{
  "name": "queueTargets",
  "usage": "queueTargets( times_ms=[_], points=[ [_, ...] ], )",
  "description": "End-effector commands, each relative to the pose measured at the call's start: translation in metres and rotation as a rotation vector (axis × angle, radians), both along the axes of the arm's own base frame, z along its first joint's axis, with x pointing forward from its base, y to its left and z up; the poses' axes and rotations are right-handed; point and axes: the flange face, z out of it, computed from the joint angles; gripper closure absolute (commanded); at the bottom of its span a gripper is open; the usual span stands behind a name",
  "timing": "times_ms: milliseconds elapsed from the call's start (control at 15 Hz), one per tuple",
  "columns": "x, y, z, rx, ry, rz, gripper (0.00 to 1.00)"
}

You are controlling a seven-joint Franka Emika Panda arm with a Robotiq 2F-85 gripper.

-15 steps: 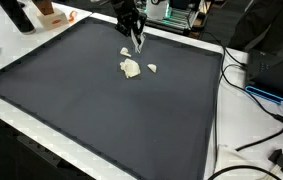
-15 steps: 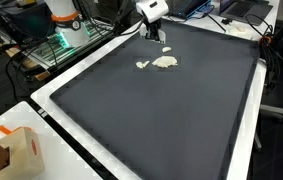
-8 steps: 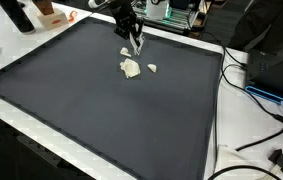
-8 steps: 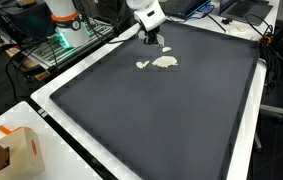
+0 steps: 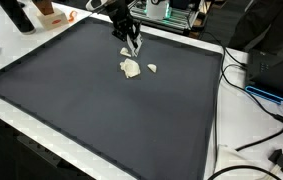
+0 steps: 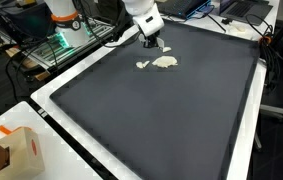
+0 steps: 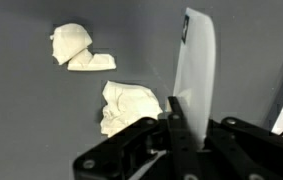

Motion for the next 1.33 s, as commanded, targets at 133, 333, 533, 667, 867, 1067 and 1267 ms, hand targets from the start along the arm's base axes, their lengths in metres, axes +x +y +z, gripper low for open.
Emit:
queueTargets(
  times_ms=[133, 333, 533, 667, 867, 1067, 1267],
  points=[
    [0.002, -0.006, -0.008, -0.009, 0.012, -0.024, 0.99],
    [0.002, -0.007, -0.010, -0.016, 0.017, -0.033, 0.99],
    [0.001, -0.008, -0.010, -0.029, 0.016, -0.045, 0.99],
    [0.001, -0.008, -0.008, -0.059, 0.003, -0.051, 0.99],
    [0.002, -0.006, -0.003, -0.113, -0.019, -0.058, 0.99],
    [0.001, -0.002, 0.001, -0.186, -0.033, -0.055, 0.99],
    [-0.001, 0.007, 0.007, -0.261, -0.042, -0.055, 0.99]
  ],
)
